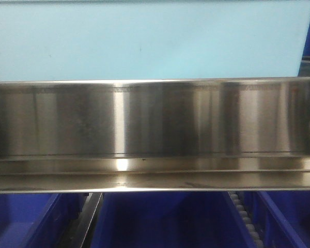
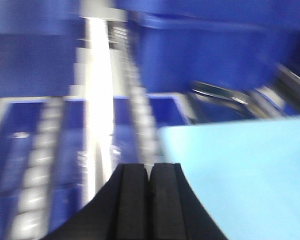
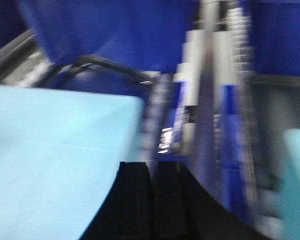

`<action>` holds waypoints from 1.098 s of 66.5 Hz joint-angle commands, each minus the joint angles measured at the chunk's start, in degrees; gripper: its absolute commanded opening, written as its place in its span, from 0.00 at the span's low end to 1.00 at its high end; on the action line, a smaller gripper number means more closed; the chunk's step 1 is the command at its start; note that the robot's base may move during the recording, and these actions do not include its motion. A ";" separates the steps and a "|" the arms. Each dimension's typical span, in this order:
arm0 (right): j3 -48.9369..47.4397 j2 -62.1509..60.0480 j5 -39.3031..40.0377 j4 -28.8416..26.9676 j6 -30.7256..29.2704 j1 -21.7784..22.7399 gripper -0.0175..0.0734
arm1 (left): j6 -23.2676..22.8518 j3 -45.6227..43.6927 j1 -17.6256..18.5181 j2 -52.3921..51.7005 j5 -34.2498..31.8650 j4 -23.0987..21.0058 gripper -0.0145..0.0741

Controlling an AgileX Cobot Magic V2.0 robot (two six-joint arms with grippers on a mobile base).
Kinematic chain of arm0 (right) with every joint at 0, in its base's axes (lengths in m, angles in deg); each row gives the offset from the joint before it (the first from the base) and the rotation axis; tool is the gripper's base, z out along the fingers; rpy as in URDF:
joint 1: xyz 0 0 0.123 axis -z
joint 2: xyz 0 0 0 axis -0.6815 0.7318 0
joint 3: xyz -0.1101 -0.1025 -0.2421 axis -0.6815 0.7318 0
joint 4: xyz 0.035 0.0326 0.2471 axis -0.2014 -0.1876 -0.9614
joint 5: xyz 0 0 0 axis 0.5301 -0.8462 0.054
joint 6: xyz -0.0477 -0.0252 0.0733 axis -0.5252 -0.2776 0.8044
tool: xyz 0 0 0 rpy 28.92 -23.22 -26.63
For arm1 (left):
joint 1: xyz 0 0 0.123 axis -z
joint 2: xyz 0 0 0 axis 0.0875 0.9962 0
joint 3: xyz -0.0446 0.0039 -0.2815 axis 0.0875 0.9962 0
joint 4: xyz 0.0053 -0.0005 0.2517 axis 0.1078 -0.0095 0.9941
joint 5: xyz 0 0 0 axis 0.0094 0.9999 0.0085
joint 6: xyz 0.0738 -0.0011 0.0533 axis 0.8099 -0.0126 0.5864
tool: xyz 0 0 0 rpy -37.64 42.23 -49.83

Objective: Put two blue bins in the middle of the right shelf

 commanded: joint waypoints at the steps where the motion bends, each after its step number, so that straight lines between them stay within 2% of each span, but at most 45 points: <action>1: -4.24 3.70 -2.01 -0.24 -0.23 -3.22 0.02 | -0.60 -4.87 4.16 3.76 4.86 2.87 0.04; 6: -7.99 7.14 -4.78 0.00 3.72 -4.25 0.03 | -7.46 -9.17 6.81 6.90 9.40 7.67 0.04; 14: -13.80 12.49 -10.71 1.89 10.85 -4.25 0.03 | -22.77 -15.34 9.77 11.95 16.44 19.80 0.04; 16: -15.48 13.55 -12.61 3.55 13.02 -4.36 0.03 | -26.33 -17.04 10.54 13.24 19.47 22.53 0.04; 20: -18.91 15.76 -17.93 9.24 20.23 -5.39 0.03 | -30.19 -20.23 11.78 15.59 24.23 25.60 0.04; 26: -24.39 19.28 -27.18 21.01 27.14 -8.97 0.03 | -31.07 -24.51 13.46 18.94 31.05 27.64 0.04; 29: -26.44 20.66 -30.66 23.13 27.41 -10.56 0.03 | -32.05 -26.21 13.67 20.40 32.52 27.99 0.04; 37: -30.39 23.82 -34.10 23.40 27.41 -12.90 0.03 | -32.16 -28.45 13.72 22.57 34.72 26.76 0.04; 56: -31.78 27.03 -37.02 20.64 27.41 -12.92 0.03 | -32.16 -28.43 13.72 23.40 37.35 25.04 0.04; 61: -31.78 27.18 -37.58 20.64 27.41 -12.92 0.03 | -32.16 -28.43 13.72 23.40 38.03 25.04 0.09; 66: -31.78 27.28 -37.68 20.64 27.41 -12.92 0.12 | -32.28 -28.43 13.72 23.40 38.54 25.04 0.19; 73: -31.78 27.50 -37.68 20.64 27.41 -12.92 0.35 | -32.76 -28.43 13.72 23.40 38.67 24.31 0.39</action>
